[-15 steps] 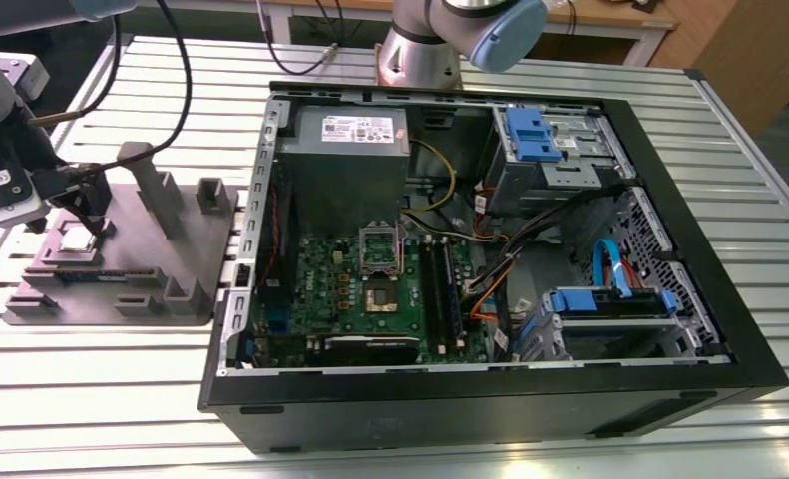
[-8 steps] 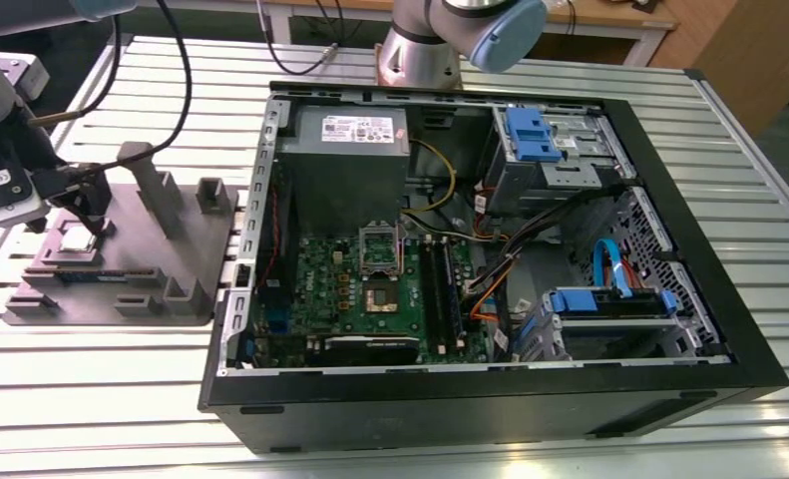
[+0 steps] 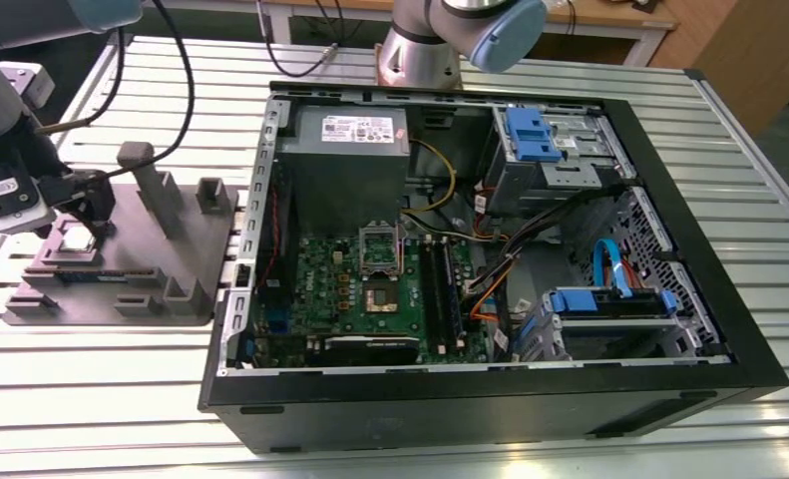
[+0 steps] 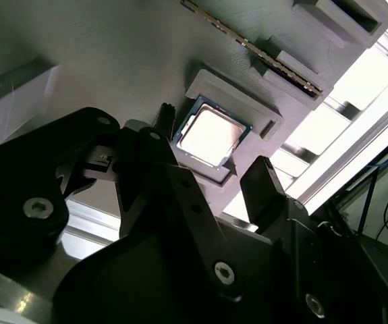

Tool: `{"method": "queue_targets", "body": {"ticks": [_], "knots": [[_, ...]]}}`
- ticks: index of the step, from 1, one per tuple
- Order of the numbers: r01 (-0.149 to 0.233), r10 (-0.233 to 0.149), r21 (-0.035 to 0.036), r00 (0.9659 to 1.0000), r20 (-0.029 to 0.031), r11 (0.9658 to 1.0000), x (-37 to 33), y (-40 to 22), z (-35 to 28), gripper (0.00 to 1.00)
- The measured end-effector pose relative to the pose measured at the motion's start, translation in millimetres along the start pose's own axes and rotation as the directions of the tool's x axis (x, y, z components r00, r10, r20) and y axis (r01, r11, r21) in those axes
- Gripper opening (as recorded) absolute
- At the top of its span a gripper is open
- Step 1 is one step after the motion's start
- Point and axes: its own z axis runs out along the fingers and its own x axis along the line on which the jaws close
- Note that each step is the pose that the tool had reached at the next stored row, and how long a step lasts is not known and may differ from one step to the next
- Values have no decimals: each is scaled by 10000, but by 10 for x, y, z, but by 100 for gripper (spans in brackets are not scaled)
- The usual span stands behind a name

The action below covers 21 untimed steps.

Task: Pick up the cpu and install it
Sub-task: 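Pick up the cpu and move it towards the insertion slot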

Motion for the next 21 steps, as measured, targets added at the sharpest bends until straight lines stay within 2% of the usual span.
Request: {"method": "queue_targets", "body": {"ticks": [21], "knots": [[-199,199,-8,9998,25,9998,16,-11,122,66]]}}
